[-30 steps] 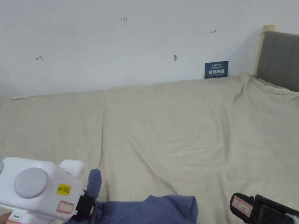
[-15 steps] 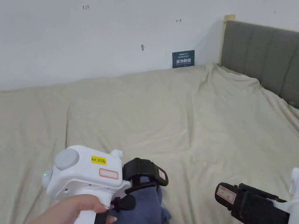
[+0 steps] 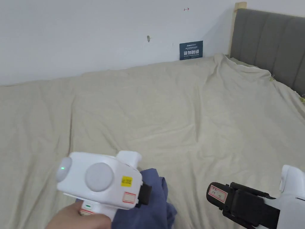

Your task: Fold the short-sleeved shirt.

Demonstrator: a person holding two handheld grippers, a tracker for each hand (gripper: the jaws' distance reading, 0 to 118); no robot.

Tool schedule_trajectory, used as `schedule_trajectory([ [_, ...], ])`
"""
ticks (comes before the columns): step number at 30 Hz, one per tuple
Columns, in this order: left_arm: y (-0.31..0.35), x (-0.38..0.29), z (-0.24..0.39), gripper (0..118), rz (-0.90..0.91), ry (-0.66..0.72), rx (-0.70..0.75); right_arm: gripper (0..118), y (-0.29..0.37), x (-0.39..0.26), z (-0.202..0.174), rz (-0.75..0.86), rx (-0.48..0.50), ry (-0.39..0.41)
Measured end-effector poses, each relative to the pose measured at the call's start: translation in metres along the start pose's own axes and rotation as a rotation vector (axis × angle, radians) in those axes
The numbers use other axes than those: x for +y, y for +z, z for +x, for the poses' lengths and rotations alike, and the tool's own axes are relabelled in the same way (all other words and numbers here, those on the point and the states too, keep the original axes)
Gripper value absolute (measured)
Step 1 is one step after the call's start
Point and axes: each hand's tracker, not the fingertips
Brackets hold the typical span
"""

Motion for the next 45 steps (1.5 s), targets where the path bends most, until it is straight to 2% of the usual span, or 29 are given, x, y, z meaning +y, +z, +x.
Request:
schedule_trajectory([
  [3,-0.038,0.000,0.016,3,-0.086,-0.038,0.037,0,0.006,0.001,-0.001,0.006,-0.013,0.011],
  [6,-0.036,0.002,0.024,3,-0.017,-0.072,0.010,0,0.009,0.002,0.000,0.007,-0.032,0.013],
  [7,-0.029,0.003,0.021,3,0.005,-0.058,-0.048,0,0.009,0.001,0.001,0.007,-0.035,0.013],
  [9,-0.013,-0.001,0.010,3,0.053,0.055,-0.277,0,0.008,0.001,0.001,0.005,-0.041,0.012],
  [10,-0.006,-0.005,0.005,3,0.069,0.103,-0.340,0,0.006,0.001,0.001,0.004,-0.040,0.012],
  [12,0.018,-0.015,-0.005,3,0.179,0.140,-0.368,0,0.003,0.000,-0.002,0.007,-0.008,0.029],
  [15,0.068,-0.044,-0.016,3,0.407,0.106,-0.215,0,-0.001,0.000,-0.016,0.023,0.028,0.074],
  [20,0.142,-0.100,-0.039,3,0.680,0.205,-0.012,0,-0.003,0.002,-0.046,0.071,0.064,0.161],
  [23,0.177,-0.133,-0.036,3,0.846,0.204,0.177,0,-0.003,0.003,-0.071,0.129,0.065,0.275],
  [26,0.194,-0.156,-0.028,3,1.000,0.103,0.416,0,0.000,-0.005,-0.096,0.265,0.018,0.452],
  [27,0.194,-0.164,-0.024,3,1.052,0.088,0.526,0,0.002,-0.011,-0.103,0.347,-0.026,0.513],
  [29,0.189,-0.175,-0.022,3,1.108,0.091,0.687,0,0.001,-0.031,-0.112,0.572,-0.194,0.646],
  [30,0.183,-0.180,-0.025,3,1.120,0.096,0.727,0,-0.006,-0.044,-0.110,0.689,-0.323,0.730],
  [31,0.173,-0.183,-0.031,3,1.105,0.078,0.758,0,-0.014,-0.054,-0.102,0.775,-0.406,0.785],
  [32,0.163,-0.186,-0.038,3,1.063,0.081,0.775,0,-0.021,-0.061,-0.094,0.816,-0.439,0.820],
  [33,0.154,-0.189,-0.047,3,1.000,0.107,0.787,0,-0.027,-0.063,-0.086,0.764,-0.440,0.815],
  [34,0.152,-0.195,-0.053,3,0.970,0.175,0.762,0,-0.031,-0.062,-0.082,0.683,-0.444,0.773],
  [36,0.153,-0.209,-0.061,3,1.038,0.281,0.691,0,-0.032,-0.067,-0.072,0.632,-0.423,0.703],
  [37,0.154,-0.214,-0.062,3,1.067,0.302,0.684,0,-0.031,-0.071,-0.069,0.638,-0.423,0.705],
  [40,0.155,-0.212,-0.064,3,1.044,0.288,0.721,0,-0.028,-0.073,-0.065,0.637,-0.454,0.725],
  [45,0.159,-0.204,-0.062,3,1.036,0.270,0.717,0,-0.025,-0.066,-0.066,0.634,-0.455,0.708],
])
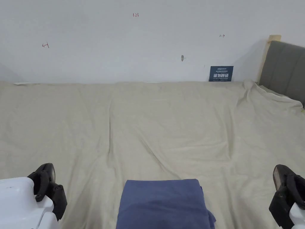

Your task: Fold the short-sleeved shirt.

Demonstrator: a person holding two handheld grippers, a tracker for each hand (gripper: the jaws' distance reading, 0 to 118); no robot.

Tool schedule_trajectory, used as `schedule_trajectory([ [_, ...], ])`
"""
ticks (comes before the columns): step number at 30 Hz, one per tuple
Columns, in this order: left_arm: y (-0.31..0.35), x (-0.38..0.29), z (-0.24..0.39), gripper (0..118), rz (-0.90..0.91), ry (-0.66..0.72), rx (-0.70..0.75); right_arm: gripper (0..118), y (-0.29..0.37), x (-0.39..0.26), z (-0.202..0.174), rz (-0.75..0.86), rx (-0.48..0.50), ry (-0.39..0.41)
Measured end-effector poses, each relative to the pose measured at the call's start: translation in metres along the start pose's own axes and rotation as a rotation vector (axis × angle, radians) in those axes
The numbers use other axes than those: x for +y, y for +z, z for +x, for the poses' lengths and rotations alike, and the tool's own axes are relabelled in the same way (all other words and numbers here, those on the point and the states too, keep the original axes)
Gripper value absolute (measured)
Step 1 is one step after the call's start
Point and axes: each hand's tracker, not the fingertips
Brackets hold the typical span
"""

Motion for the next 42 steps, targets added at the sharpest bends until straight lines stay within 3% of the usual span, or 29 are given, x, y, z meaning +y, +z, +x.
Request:
schedule_trajectory([
  [3,0.001,0.007,0.002,3,0.003,-0.034,-0.017,0,-0.007,0.018,-0.007,0.018,0.020,-0.002],
  [5,0.001,0.010,0.000,3,0.010,-0.058,-0.045,0,-0.029,0.029,-0.016,-0.045,0.217,0.035],
  [6,0.001,0.011,-0.004,3,0.002,-0.069,-0.094,0,-0.049,0.032,-0.024,-0.160,0.340,0.050],
  [8,-0.001,0.011,-0.006,3,-0.037,-0.064,-0.110,0,-0.100,0.024,-0.042,-0.549,0.524,0.053],
  [10,-0.004,0.006,-0.008,3,-0.084,-0.042,-0.116,0,-0.143,-0.005,-0.060,-0.910,0.548,0.085],
  [12,-0.005,-0.002,-0.012,3,-0.124,-0.009,-0.129,0,-0.163,-0.039,-0.067,-1.007,0.514,0.132],
  [14,-0.008,-0.011,-0.016,3,-0.194,0.017,-0.138,0,-0.177,-0.069,-0.074,-1.077,0.463,0.244],
  [15,-0.009,-0.015,-0.019,3,-0.236,0.043,-0.155,0,-0.182,-0.080,-0.073,-1.129,0.475,0.253],
  [17,-0.016,-0.020,-0.027,3,-0.319,0.103,-0.212,0,-0.181,-0.077,-0.069,-1.053,0.513,0.178],
  [20,-0.037,-0.023,-0.043,3,-0.404,0.283,-0.309,0,-0.178,-0.078,-0.072,-1.067,0.508,0.219],
  [23,-0.081,-0.026,-0.056,5,-0.560,0.460,-0.541,0,-0.172,-0.078,-0.077,-1.045,0.525,0.296],
  [24,-0.102,-0.031,-0.059,11,-0.670,0.524,-0.613,0,-0.173,-0.078,-0.079,-1.048,0.524,0.303],
  [25,-0.119,-0.037,-0.059,27,-0.761,0.561,-0.679,0,-0.173,-0.078,-0.080,-1.052,0.521,0.305],
  [26,-0.134,-0.043,-0.056,46,-0.836,0.592,-0.747,0,-0.174,-0.078,-0.082,-1.058,0.518,0.306],
  [27,-0.147,-0.051,-0.054,74,-0.871,0.607,-0.801,0,-0.175,-0.078,-0.082,-1.062,0.516,0.305],
  [28,-0.160,-0.060,-0.053,109,-0.930,0.617,-0.840,0,-0.175,-0.078,-0.081,-1.064,0.519,0.306],
  [29,-0.170,-0.068,-0.051,118,-0.970,0.616,-0.847,0,-0.175,-0.078,-0.080,-1.064,0.524,0.308],
  [30,-0.184,-0.081,-0.051,118,-1.023,0.636,-0.875,0,-0.175,-0.078,-0.079,-1.062,0.530,0.306],
  [34,-0.207,-0.125,-0.042,118,-1.205,0.938,-0.910,0,-0.176,-0.079,-0.075,-1.067,0.524,0.248],
  [37,-0.207,-0.111,-0.005,118,-1.172,1.042,-1.057,0,-0.176,-0.080,-0.074,-1.060,0.537,0.254],
  [39,-0.232,-0.132,-0.003,118,-1.261,0.953,-1.036,0,-0.176,-0.081,-0.073,-1.057,0.546,0.256],
  [42,-0.231,-0.125,0.024,118,-1.242,0.843,-1.083,0,-0.177,-0.083,-0.068,-1.051,0.554,0.216],
])
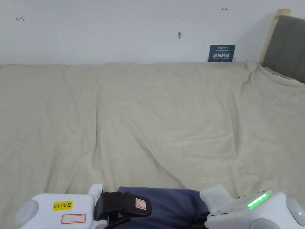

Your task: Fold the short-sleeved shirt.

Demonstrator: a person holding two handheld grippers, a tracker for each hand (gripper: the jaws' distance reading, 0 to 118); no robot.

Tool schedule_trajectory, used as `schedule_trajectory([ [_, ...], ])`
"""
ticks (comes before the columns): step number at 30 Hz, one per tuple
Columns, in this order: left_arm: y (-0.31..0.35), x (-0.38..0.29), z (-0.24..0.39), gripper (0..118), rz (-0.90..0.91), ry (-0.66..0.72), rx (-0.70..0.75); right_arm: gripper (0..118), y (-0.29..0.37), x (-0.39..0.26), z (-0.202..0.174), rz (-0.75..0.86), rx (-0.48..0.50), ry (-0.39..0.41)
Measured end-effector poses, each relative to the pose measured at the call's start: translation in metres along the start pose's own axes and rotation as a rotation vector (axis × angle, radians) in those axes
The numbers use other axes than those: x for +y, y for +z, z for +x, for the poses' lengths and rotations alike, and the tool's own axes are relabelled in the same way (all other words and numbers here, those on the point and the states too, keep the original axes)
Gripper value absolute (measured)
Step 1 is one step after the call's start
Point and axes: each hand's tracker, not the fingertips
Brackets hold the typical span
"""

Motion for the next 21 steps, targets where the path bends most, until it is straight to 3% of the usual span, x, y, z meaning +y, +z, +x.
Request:
schedule_trajectory([
  [4,-0.002,-0.008,0.014,114,0.033,-0.039,0.107,0,0.005,-0.013,0.004,0.071,0.022,-0.012],
  [5,0.001,-0.011,0.018,99,0.046,-0.058,0.140,0,0.008,-0.017,0.003,0.096,0.019,-0.001],
  [7,0.002,-0.016,0.028,19,0.081,-0.142,0.325,0,0.015,-0.026,0.000,0.143,-0.008,0.007],
  [9,-0.007,-0.026,0.035,19,0.039,-0.147,0.412,0,0.026,-0.035,-0.004,0.190,0.008,-0.018],
  [11,-0.010,-0.027,0.044,19,0.062,-0.139,0.371,0,0.037,-0.044,-0.007,0.210,-0.013,-0.052],
  [15,-0.010,-0.026,0.070,19,0.068,-0.298,0.475,0,0.064,-0.062,-0.005,0.291,-0.052,-0.133],
  [21,0.036,-0.032,0.110,19,0.118,-0.383,0.598,0,0.091,-0.070,0.002,0.367,-0.111,-0.245],
])
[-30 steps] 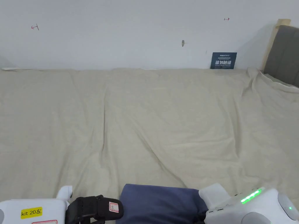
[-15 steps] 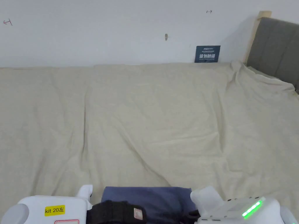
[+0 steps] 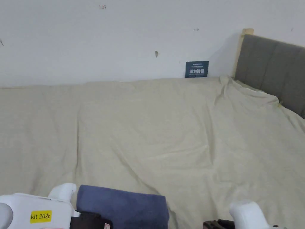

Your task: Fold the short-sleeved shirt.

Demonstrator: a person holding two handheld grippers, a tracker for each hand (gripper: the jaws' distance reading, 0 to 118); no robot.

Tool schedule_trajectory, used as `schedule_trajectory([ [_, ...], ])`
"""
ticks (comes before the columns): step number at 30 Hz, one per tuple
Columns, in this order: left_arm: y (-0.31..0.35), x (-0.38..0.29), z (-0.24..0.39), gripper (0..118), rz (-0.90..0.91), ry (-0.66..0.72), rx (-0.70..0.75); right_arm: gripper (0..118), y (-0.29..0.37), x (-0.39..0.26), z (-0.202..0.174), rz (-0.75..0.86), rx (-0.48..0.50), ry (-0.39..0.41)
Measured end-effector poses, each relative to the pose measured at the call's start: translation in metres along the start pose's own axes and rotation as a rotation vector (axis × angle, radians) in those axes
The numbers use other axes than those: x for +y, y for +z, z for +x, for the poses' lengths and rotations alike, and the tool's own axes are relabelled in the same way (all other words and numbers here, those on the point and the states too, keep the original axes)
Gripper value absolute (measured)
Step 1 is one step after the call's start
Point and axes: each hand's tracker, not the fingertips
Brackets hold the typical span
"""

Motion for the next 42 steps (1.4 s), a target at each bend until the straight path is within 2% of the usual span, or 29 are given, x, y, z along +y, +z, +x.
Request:
schedule_trajectory([
  [3,0.052,0.006,-0.044,19,0.002,-0.009,0.146,0,0.003,0.007,-0.003,-0.012,0.016,-0.079],
  [7,0.129,0.000,-0.128,19,0.026,0.029,0.449,0,-0.003,0.012,-0.018,-0.039,0.040,-0.125],
  [9,0.157,-0.003,-0.157,19,-0.022,0.034,0.602,0,-0.007,0.012,-0.028,-0.052,0.047,-0.113],
  [13,0.212,-0.005,-0.219,19,-0.063,0.017,0.909,0,-0.024,0.016,-0.059,-0.111,0.053,-0.020],
  [15,0.226,-0.003,-0.244,19,-0.090,0.011,0.999,0,-0.035,0.018,-0.071,-0.141,0.067,-0.002],
  [18,0.237,-0.001,-0.273,19,-0.111,0.046,1.037,0,-0.046,0.020,-0.086,-0.164,0.083,-0.001],
  [19,0.238,-0.002,-0.279,27,-0.105,0.052,1.020,0,-0.050,0.020,-0.088,-0.171,0.095,-0.006],
  [20,0.239,-0.003,-0.286,47,-0.091,0.071,1.020,0,-0.052,0.021,-0.091,-0.176,0.106,-0.013],
  [22,0.242,-0.004,-0.292,111,-0.016,0.156,1.068,0,-0.054,0.023,-0.096,-0.175,0.115,-0.018],
  [23,0.246,-0.004,-0.292,118,0.018,0.160,1.018,0,-0.054,0.023,-0.097,-0.173,0.118,-0.019],
  [24,0.252,-0.004,-0.289,118,0.056,0.159,0.993,0,-0.053,0.023,-0.097,-0.171,0.120,-0.018],
  [25,0.256,-0.003,-0.285,118,0.080,0.140,0.999,0,-0.053,0.023,-0.097,-0.165,0.122,-0.016],
  [27,0.259,0.000,-0.274,118,0.103,0.102,1.112,0,-0.050,0.023,-0.092,-0.145,0.116,-0.016],
  [29,0.264,0.000,-0.252,118,0.185,0.104,1.097,0,-0.046,0.024,-0.085,-0.116,0.102,-0.033],
  [30,0.261,0.001,-0.238,116,0.227,0.116,1.060,0,-0.043,0.025,-0.081,-0.098,0.098,-0.048],
  [31,0.257,0.001,-0.222,94,0.263,0.138,0.995,0,-0.040,0.025,-0.078,-0.082,0.095,-0.061],
  [32,0.255,-0.001,-0.202,94,0.311,0.136,0.865,0,-0.037,0.025,-0.073,-0.067,0.090,-0.078],
  [33,0.249,-0.002,-0.185,83,0.357,0.122,0.748,0,-0.035,0.027,-0.069,-0.057,0.083,-0.091],
  [34,0.236,-0.004,-0.164,38,0.391,0.116,0.711,0,-0.032,0.029,-0.064,-0.051,0.075,-0.103],
  [35,0.220,-0.005,-0.144,0,0.416,0.101,0.677,0,-0.030,0.031,-0.059,-0.046,0.066,-0.108],
  [36,0.210,-0.008,-0.115,0,0.435,0.101,0.692,0,-0.026,0.035,-0.056,-0.033,0.053,-0.109],
  [38,0.194,-0.023,-0.070,0,0.673,0.042,0.498,0,-0.015,0.041,-0.052,0.018,0.026,-0.107],
  [40,0.173,-0.039,-0.036,0,0.820,0.005,0.408,0,0.001,0.050,-0.049,0.077,0.024,-0.125],
  [42,0.157,-0.047,0.006,0,0.904,-0.021,0.484,0,0.019,0.056,-0.046,0.139,0.049,-0.131],
])
